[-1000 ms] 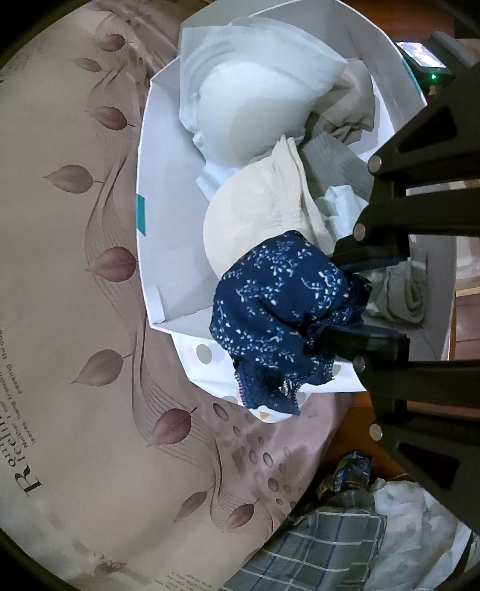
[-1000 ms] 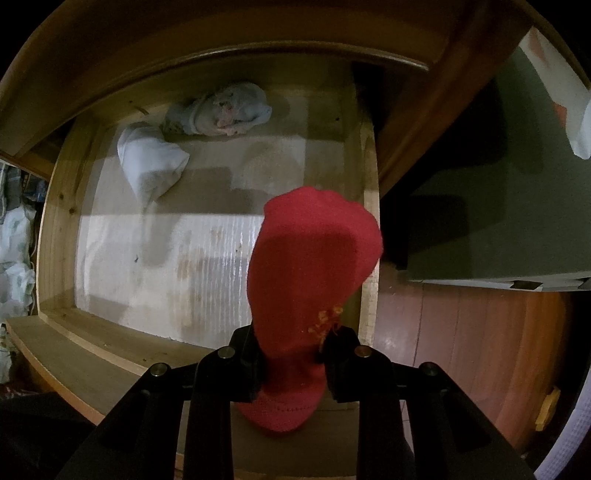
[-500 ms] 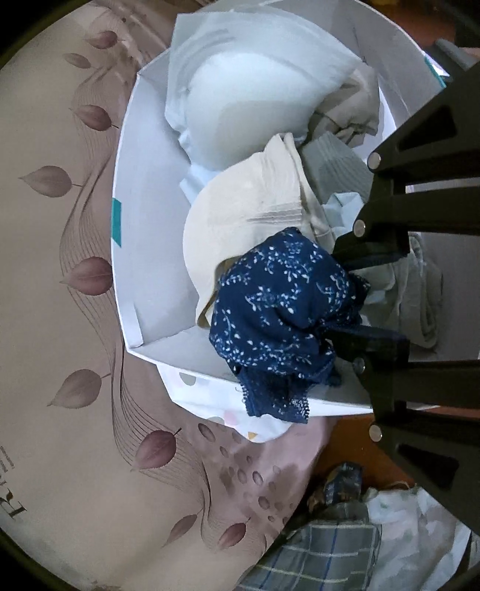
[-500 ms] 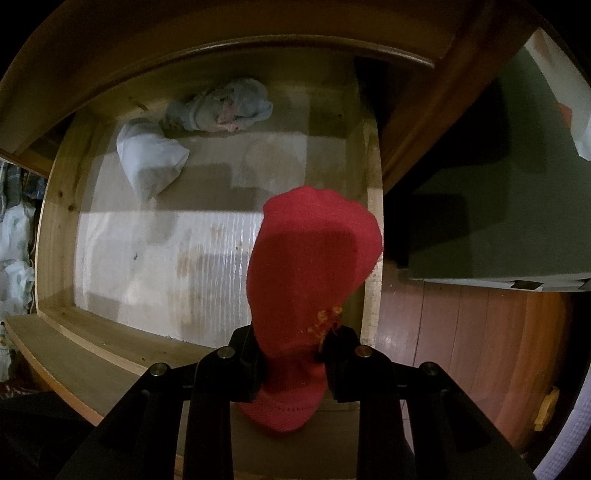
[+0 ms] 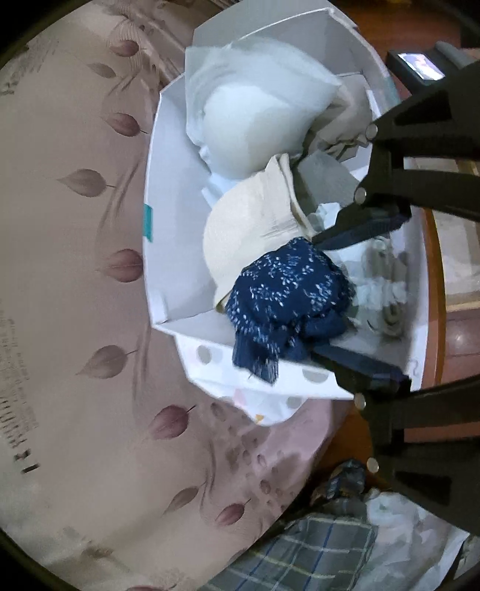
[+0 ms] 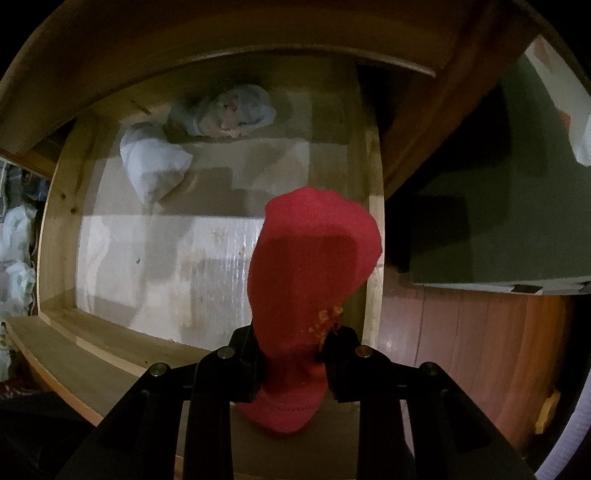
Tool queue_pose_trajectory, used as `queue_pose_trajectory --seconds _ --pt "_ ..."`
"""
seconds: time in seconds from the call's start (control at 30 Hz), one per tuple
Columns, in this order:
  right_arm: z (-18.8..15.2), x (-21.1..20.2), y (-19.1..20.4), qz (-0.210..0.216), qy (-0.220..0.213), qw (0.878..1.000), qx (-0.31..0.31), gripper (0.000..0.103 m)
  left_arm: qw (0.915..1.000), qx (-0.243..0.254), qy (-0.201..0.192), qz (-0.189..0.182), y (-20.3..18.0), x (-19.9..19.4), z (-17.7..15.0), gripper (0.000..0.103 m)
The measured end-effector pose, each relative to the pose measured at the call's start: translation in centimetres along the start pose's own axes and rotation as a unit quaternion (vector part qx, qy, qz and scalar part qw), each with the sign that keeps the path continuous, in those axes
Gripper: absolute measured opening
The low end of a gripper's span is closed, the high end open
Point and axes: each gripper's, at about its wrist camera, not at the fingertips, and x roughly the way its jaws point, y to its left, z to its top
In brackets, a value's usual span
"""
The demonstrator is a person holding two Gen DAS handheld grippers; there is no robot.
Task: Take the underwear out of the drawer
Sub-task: 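Lower the dark blue cloth into the white box and open the left gripper, then carry the red sock into the white box and open the right gripper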
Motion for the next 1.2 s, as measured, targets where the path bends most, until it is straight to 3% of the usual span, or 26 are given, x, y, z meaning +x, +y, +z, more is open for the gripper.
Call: queue_pose_trajectory --seconds 0.17,0.23,0.33,0.47,0.63,0.9,1.2 --pt "0.3 -1.6 0.0 0.01 -0.045 0.999 -0.003 0.024 0.999 0.011 -0.039 0.021 0.1 -3.0 -2.8 0.062" --pt "0.4 -2.4 0.1 0.019 -0.063 0.998 -0.007 0.024 0.9961 0.0 -0.081 0.034 0.6 -4.9 -4.7 0.069" --pt "0.5 -3.4 0.1 0.039 -0.073 0.997 -0.004 0.024 0.9952 0.006 -0.086 0.045 0.8 -6.0 -7.3 0.071" --pt "0.3 -5.4 0.5 0.057 -0.099 0.993 0.0 0.024 0.9884 0.017 -0.116 0.097 0.9 -7.1 -10.4 0.071" --pt "-0.7 -8.3 1.6 0.066 -0.102 0.992 -0.023 0.024 0.9939 -0.026 -0.082 0.068 2.1 -5.5 -14.2 0.071" --pt "-2.3 -17.1 2.4 0.062 -0.139 0.986 -0.067 0.024 0.9936 -0.083 0.007 0.077 3.3 0.3 -17.8 0.071" --pt "1.0 -27.0 4.3 0.049 -0.214 0.971 -0.097 0.024 0.9883 -0.089 0.02 0.122 4.3 1.0 -18.7 0.071"
